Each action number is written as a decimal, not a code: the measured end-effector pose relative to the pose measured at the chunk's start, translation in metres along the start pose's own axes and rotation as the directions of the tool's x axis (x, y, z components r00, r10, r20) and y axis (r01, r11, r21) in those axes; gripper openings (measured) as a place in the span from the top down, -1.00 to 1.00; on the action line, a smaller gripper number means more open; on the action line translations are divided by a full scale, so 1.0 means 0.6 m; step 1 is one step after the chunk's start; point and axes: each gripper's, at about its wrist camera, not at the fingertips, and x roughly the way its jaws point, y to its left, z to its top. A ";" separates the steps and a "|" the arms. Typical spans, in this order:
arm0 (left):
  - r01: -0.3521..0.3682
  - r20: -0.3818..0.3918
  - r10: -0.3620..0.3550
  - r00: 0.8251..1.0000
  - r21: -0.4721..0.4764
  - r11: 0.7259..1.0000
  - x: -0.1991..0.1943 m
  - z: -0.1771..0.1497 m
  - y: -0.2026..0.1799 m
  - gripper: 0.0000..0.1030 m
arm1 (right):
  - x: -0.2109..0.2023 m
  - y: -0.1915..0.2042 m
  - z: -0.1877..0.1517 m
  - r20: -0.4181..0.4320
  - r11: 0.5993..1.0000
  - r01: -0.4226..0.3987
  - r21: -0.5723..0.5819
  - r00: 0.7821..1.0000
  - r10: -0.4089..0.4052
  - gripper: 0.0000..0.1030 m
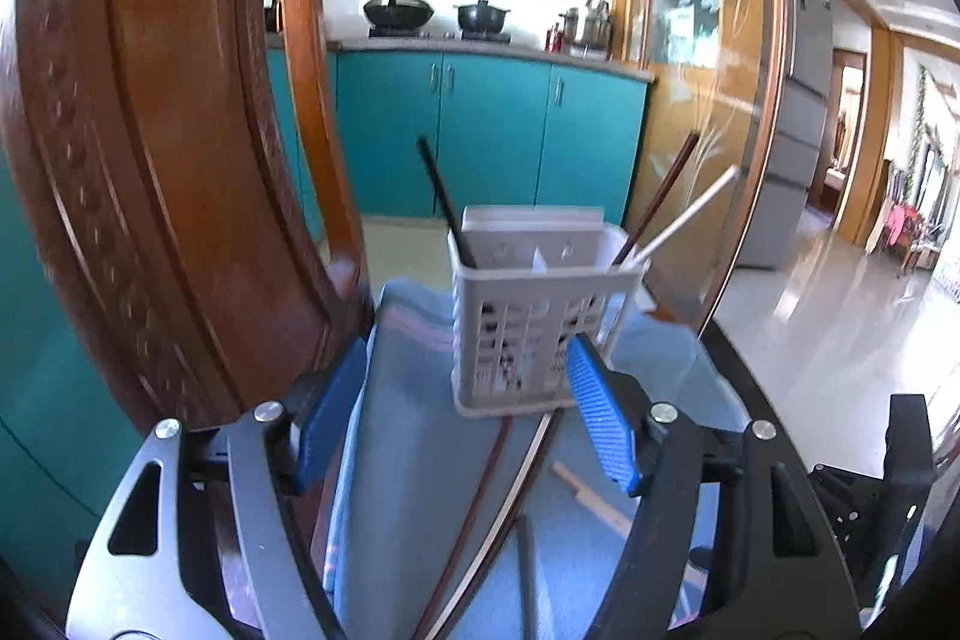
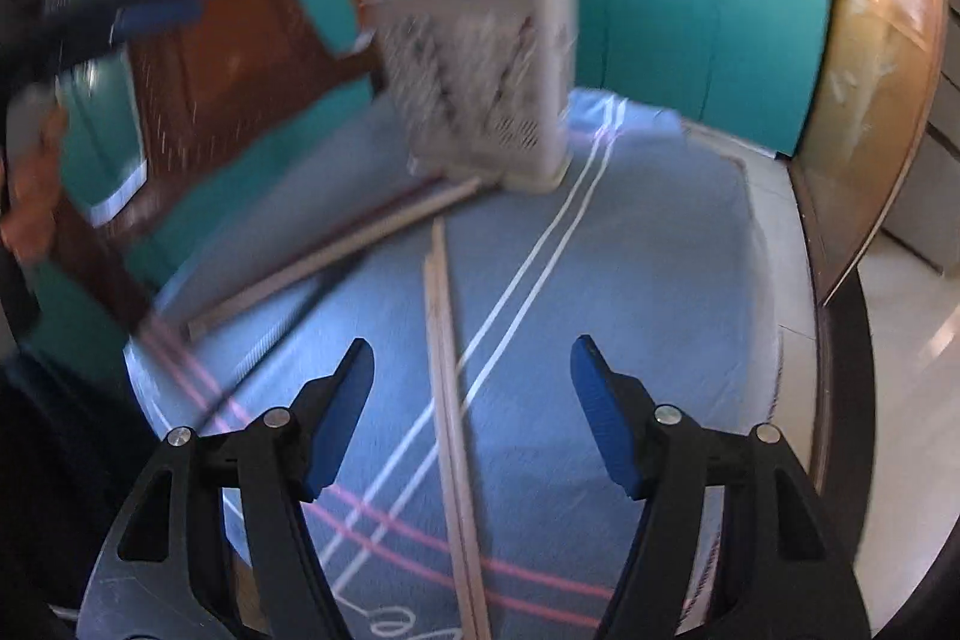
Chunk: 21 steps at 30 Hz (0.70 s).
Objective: Organize utensils
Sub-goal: 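Return both open grippers to the remaining chopsticks on the cloth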
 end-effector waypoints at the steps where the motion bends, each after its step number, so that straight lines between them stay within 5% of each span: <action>1: -0.001 -0.009 0.001 1.000 -0.006 1.000 0.000 -0.004 0.003 -0.35 | 0.011 0.011 -0.004 -0.028 0.999 0.024 -0.033 0.999 -0.025 -0.30; 6: -0.006 -0.028 0.005 1.000 -0.029 1.000 0.005 -0.012 0.010 -0.35 | 0.043 0.034 -0.019 -0.090 0.993 0.070 -0.097 0.993 -0.078 -0.30; 13: -0.005 -0.032 0.004 0.999 -0.022 1.000 0.011 -0.011 0.008 -0.38 | 0.052 0.020 -0.011 -0.098 0.997 0.045 -0.058 0.994 -0.051 -0.27; 15: -0.006 -0.038 0.005 0.999 -0.019 1.000 0.016 -0.009 0.006 -0.38 | 0.055 0.020 -0.007 -0.099 0.998 0.029 -0.051 0.995 -0.034 -0.13; 21: -0.008 -0.050 0.007 0.999 -0.017 1.000 0.021 -0.010 0.003 -0.38 | 0.048 0.027 -0.007 -0.084 0.999 0.017 -0.046 0.996 -0.021 0.70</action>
